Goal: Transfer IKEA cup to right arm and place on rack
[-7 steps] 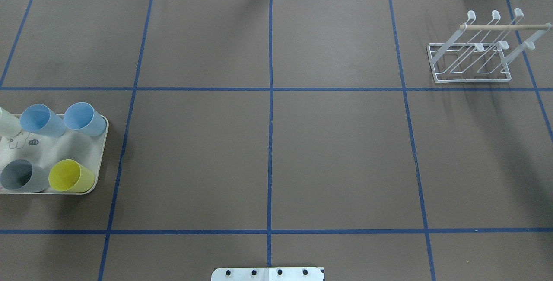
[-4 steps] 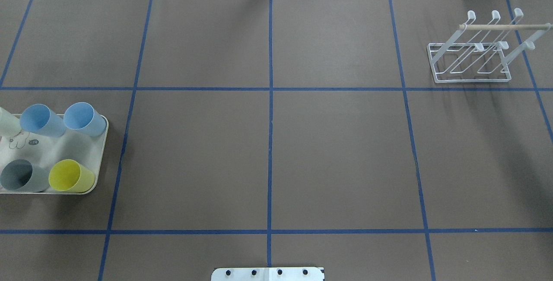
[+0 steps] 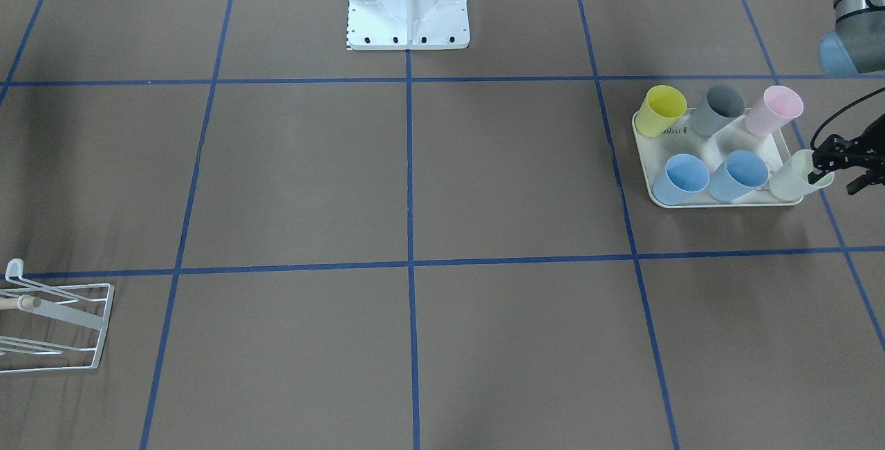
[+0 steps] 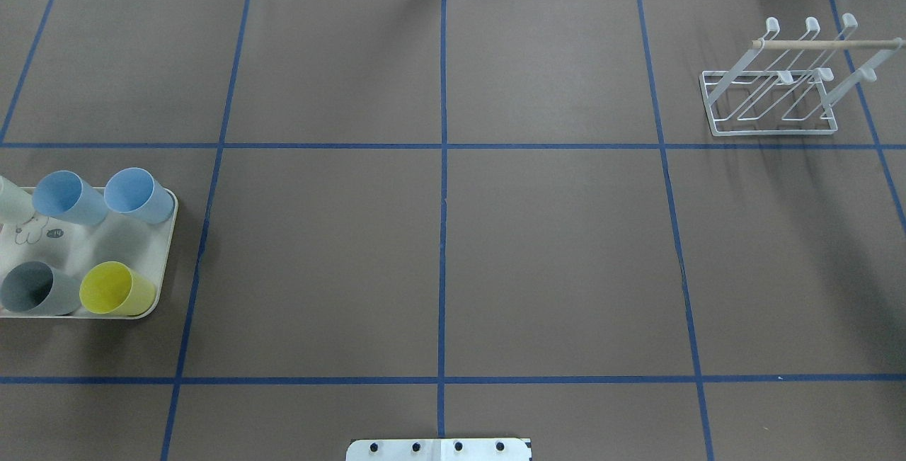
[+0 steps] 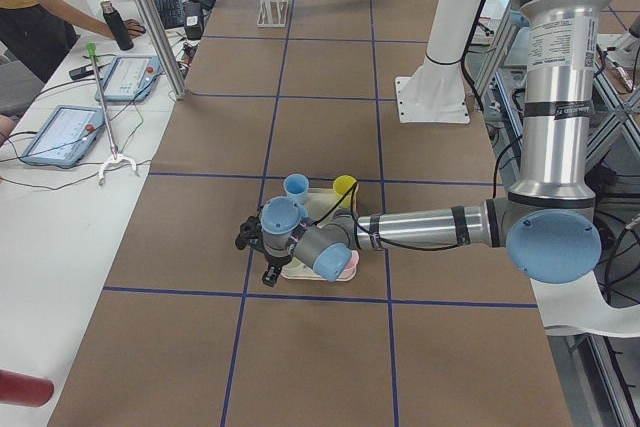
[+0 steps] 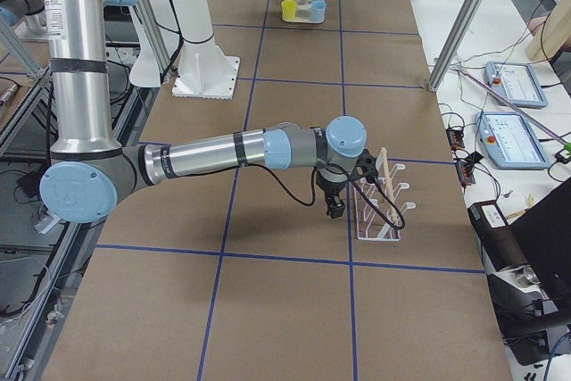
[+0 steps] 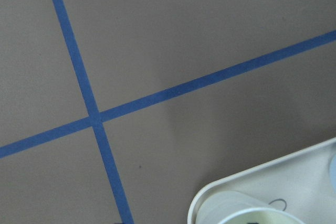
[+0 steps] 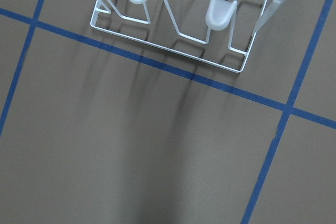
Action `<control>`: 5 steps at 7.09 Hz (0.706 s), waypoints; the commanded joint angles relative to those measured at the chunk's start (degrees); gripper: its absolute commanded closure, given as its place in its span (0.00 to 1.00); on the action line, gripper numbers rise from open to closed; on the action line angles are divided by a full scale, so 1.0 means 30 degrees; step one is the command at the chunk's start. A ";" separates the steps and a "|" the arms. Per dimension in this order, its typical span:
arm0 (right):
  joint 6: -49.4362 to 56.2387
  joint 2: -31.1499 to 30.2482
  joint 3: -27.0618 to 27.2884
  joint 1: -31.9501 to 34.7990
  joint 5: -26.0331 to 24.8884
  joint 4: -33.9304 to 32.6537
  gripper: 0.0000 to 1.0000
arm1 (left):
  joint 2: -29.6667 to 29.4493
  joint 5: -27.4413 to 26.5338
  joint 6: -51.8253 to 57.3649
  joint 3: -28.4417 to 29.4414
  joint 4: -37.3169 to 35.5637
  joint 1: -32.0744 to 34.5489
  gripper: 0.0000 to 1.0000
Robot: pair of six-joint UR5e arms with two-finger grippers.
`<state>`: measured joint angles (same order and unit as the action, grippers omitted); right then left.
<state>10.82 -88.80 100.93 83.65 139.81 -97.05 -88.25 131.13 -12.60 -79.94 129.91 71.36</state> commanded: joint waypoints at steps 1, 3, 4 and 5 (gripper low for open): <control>-0.0004 0.0010 -0.0009 -0.0021 0.0038 -0.0023 0.00 | -0.0026 0.0001 -0.0018 -0.0010 0.0027 -0.0320 1.00; -0.0879 0.0272 0.0020 -0.0109 0.0156 0.0006 0.00 | 0.0003 0.0001 -0.0047 -0.1206 -0.0292 -0.0234 1.00; -0.1202 0.0390 0.0107 -0.0109 0.0214 0.0006 0.00 | -0.0026 0.0030 0.0069 -0.3156 -0.2151 -0.0117 1.00; -0.1843 0.0797 0.0166 -0.0109 0.0243 0.0006 0.00 | -0.0084 -0.0375 0.0592 -0.6366 -0.6694 0.0435 1.00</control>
<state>7.17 -87.50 101.21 83.36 140.41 -97.03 -88.35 130.90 -12.09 -89.92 121.72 71.30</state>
